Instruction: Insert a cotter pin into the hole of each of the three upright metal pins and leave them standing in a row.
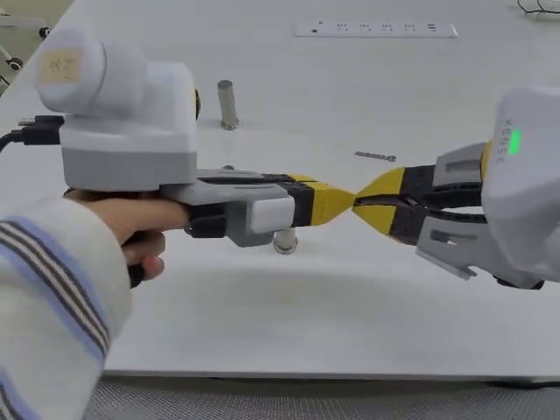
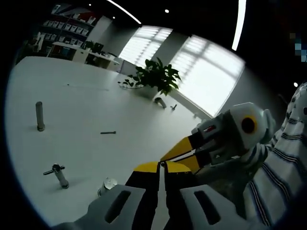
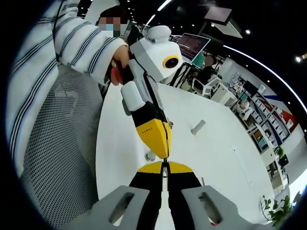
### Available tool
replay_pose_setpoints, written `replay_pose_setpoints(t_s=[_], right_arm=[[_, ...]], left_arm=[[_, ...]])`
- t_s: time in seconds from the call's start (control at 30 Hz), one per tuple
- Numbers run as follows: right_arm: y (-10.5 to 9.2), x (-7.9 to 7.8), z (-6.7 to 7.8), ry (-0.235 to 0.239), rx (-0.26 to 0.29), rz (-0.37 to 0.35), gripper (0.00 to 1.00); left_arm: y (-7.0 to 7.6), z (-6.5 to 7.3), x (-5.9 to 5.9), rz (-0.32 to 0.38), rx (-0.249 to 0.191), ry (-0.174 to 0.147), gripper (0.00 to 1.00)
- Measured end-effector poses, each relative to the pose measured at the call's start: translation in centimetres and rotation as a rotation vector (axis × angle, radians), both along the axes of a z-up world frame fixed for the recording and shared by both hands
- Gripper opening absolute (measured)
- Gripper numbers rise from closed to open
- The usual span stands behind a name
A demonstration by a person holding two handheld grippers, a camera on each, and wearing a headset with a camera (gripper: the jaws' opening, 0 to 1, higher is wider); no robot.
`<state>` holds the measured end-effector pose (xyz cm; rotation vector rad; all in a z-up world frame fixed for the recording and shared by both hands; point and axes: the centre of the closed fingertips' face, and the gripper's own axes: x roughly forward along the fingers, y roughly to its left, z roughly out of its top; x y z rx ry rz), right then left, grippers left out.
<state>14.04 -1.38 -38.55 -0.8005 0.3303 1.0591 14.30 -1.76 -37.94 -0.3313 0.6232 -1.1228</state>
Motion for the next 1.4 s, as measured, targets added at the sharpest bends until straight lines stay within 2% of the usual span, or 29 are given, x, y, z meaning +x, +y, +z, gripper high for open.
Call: replay_pose_setpoints(t_s=[0.23,0.3,0.4,0.47,0.57,0.7,0.77,0.8,0.9,0.93,1.07,1.1,1.23,1.27,1.4], right_arm=[[0.3,-0.2,0.0,0.0,0.0,0.008,0.0],[0.3,-0.2,0.0,-0.004,-0.001,0.01,0.0],[0.3,-0.1,0.1,-0.004,0.001,0.01,0.0],[0.4,-0.1,0.1,-0.002,0.003,0.009,0.0],[0.5,0.0,0.1,-0.006,0.006,0.018,0.0],[0.4,0.0,0.0,0.017,0.015,0.017,0.0],[0.2,0.1,-0.1,0.022,0.016,0.01,0.07],[0.0,0.1,-0.2,0.04,0.021,-0.001,0.09],[-0.2,-0.1,-0.5,0.1,0.062,-0.022,0.1],[-0.2,-0.1,-0.6,0.13,0.092,-0.029,0.11],[-0.2,-0.2,-0.9,0.205,0.143,-0.037,0.15],[-0.3,-0.2,-1.1,0.237,0.164,-0.047,0.18],[-0.5,0.0,-1.3,0.25,0.175,-0.047,0.16],[-0.5,0.0,-1.3,0.257,0.19,-0.051,0.16],[-0.4,-0.1,-1.1,0.28,0.222,-0.049,0.14]], left_arm=[[0.2,0.0,-0.1,-0.014,0.005,-0.006,0.0],[0.2,0.0,0.0,0.0,0.001,0.006,0.0],[0.2,0.1,0.1,0.009,0.0,0.001,0.0],[0.3,0.1,0.1,0.015,0.0,0.009,0.0],[0.4,0.1,0.2,0.02,0.005,-0.004,0.0],[0.7,0.2,0.3,0.024,0.014,-0.021,0.0],[0.9,0.2,0.3,0.023,0.016,-0.026,0.0],[1.0,0.4,0.2,0.019,0.014,-0.033,0.0],[1.1,0.4,0.0,-0.002,0.028,-0.06,0.0],[1.0,0.6,-0.3,-0.023,0.033,-0.085,0.0],[0.8,1.1,-0.9,-0.074,0.048,-0.169,0.0],[0.7,1.2,-1.1,-0.094,0.056,-0.204,0.0],[0.5,1.4,-1.7,-0.122,0.062,-0.234,0.0],[0.5,1.5,-1.8,-0.132,0.067,-0.252,0.0],[0.4,1.6,-2.0,-0.156,0.072,-0.285,0.0]])
